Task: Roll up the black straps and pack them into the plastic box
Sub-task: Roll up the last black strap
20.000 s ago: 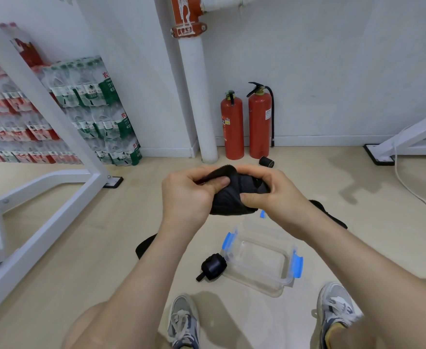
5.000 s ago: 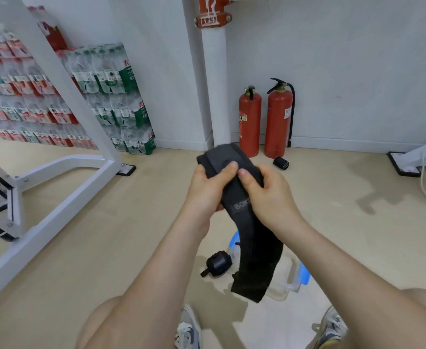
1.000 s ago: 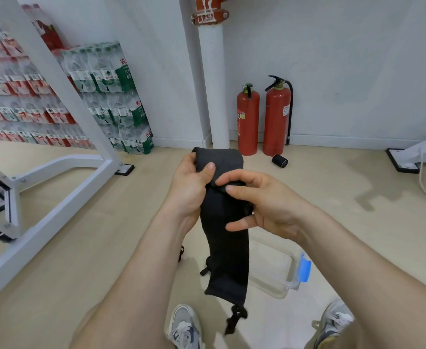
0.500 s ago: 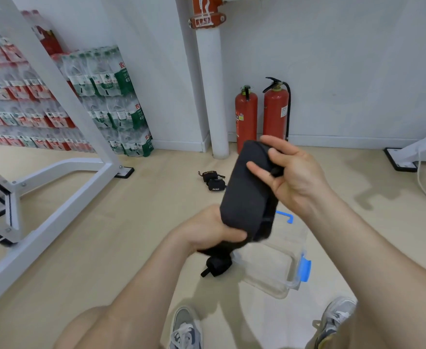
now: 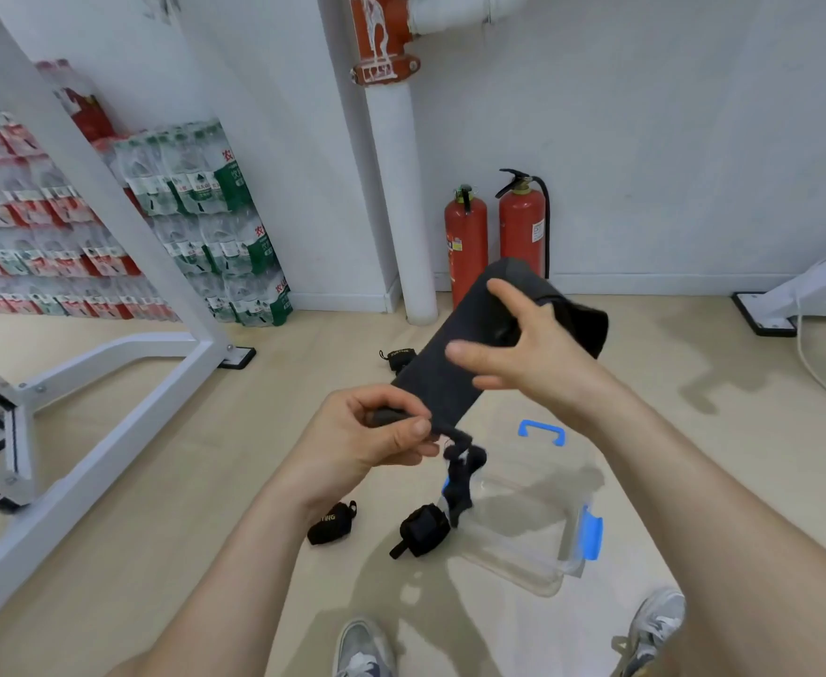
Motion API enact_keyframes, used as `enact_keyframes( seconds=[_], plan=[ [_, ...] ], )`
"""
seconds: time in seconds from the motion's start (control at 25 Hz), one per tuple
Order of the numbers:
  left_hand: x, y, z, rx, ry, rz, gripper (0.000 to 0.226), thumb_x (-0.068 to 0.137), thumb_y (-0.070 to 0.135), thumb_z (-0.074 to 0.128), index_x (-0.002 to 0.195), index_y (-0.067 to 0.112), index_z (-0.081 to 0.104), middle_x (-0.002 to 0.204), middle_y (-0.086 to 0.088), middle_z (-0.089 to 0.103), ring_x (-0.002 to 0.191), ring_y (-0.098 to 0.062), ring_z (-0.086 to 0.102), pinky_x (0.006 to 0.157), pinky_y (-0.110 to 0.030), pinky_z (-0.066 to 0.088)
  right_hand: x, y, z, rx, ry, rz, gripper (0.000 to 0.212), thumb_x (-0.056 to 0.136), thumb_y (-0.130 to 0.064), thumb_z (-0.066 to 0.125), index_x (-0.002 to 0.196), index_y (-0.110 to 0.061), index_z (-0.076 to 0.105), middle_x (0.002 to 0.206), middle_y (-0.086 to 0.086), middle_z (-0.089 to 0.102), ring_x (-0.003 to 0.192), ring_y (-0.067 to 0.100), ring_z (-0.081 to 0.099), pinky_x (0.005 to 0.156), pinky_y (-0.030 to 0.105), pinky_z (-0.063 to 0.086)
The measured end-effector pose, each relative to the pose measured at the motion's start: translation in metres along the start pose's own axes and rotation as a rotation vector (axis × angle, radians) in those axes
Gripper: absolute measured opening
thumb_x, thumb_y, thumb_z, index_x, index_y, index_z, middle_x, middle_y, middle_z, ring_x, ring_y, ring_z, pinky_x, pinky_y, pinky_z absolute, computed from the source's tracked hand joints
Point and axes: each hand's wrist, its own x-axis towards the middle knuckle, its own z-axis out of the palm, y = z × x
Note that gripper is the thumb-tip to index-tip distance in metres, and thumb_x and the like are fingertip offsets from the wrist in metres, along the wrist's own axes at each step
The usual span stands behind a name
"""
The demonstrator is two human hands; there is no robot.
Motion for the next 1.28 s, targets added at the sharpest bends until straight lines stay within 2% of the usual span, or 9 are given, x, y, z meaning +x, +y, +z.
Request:
enact_keyframes(
  seconds=[0.16,0.28,0.44,0.56,0.64,0.76,0.96,1.12,1.28],
  plan=[
    [0.003,-0.001,0.000,0.016,0.046,0.007,0.018,0.073,0.018,0.071,0.086,0.007,0.070,0.084,-0.018,0.075,0.078,-0.026,0.075,0.066,-0.026,0.060,-0.013,-0.002,0.010,-0.077,-0.218,0.045,0.132,0.050,-0.050,0.088,0.156,-0.040,0.009,0.140,0.003,0.040,0.118,0.024,0.058,0.066,0.017,0.056],
    [0.006,-0.002,0.000,0.043,0.086,0.015,0.006,0.083,0.012,0.069,0.085,0.006,0.071,0.086,-0.018,0.074,0.081,-0.026,0.075,0.069,-0.028,0.061,-0.014,0.002,0.018,-0.117,-0.199,0.024,0.121,0.066,-0.037,0.087,0.157,-0.038,0.008,0.154,0.003,0.030,0.134,0.022,0.045,0.064,0.011,0.053],
    [0.008,0.000,-0.001,0.083,0.170,0.044,0.008,0.089,0.001,0.066,0.082,0.004,0.068,0.076,-0.012,0.071,0.071,-0.017,0.072,0.069,-0.025,0.060,-0.014,0.001,0.023,-0.010,-0.232,0.097,0.115,0.075,-0.023,0.084,0.156,-0.040,0.005,0.164,0.001,0.013,0.126,0.018,0.048,0.066,0.021,0.058],
    [0.008,0.003,0.003,0.073,0.290,0.080,0.007,0.085,0.002,0.071,0.080,0.007,0.069,0.069,-0.007,0.070,0.066,-0.017,0.071,0.066,-0.025,0.059,-0.012,0.008,0.031,0.050,-0.169,0.076,0.115,0.074,-0.019,0.086,0.155,-0.042,0.008,0.164,-0.001,0.015,0.136,0.021,0.042,0.085,0.033,0.059],
    [0.009,0.003,0.006,0.053,0.368,0.098,0.014,0.083,0.002,0.075,0.081,0.012,0.066,0.069,-0.010,0.068,0.065,-0.022,0.071,0.064,-0.028,0.060,-0.012,0.010,0.037,0.020,-0.072,0.018,0.115,0.073,-0.020,0.087,0.156,-0.042,0.010,0.162,-0.001,0.018,0.143,0.020,0.034,0.106,0.039,0.046],
    [0.010,0.003,0.010,0.031,0.406,0.137,0.022,0.083,-0.002,0.074,0.079,0.018,0.065,0.071,-0.011,0.068,0.064,-0.024,0.072,0.060,-0.027,0.058,-0.011,0.008,0.040,0.026,0.003,-0.014,0.110,0.074,-0.017,0.086,0.155,-0.040,0.015,0.158,-0.003,0.023,0.141,0.017,0.033,0.105,0.029,0.038],
    [0.009,0.007,0.009,0.007,0.286,0.107,0.014,0.081,0.003,0.076,0.077,0.016,0.073,0.071,-0.007,0.072,0.064,-0.023,0.073,0.057,-0.023,0.057,-0.009,0.007,0.035,0.093,-0.037,0.024,0.105,0.069,-0.007,0.086,0.151,-0.038,0.029,0.150,0.001,0.036,0.129,0.020,0.049,0.100,0.041,0.052],
    [0.003,0.016,-0.015,-0.061,-0.049,0.049,0.030,0.064,-0.004,0.079,0.078,0.022,0.077,0.083,-0.011,0.073,0.074,-0.026,0.075,0.066,-0.024,0.058,-0.009,0.003,0.031,0.369,-0.156,0.070,0.098,0.070,0.015,0.076,0.151,-0.022,0.035,0.143,0.009,0.046,0.113,0.025,0.064,0.086,0.039,0.059],
    [0.002,0.019,-0.022,-0.019,-0.071,0.114,0.023,0.068,0.002,0.072,0.074,0.024,0.076,0.077,-0.009,0.074,0.071,-0.021,0.074,0.065,-0.024,0.058,-0.013,0.000,0.032,0.581,-0.246,0.090,0.089,0.074,0.023,0.065,0.150,-0.014,0.038,0.133,0.015,0.057,0.106,0.022,0.070,0.075,0.030,0.059]
  ],
)
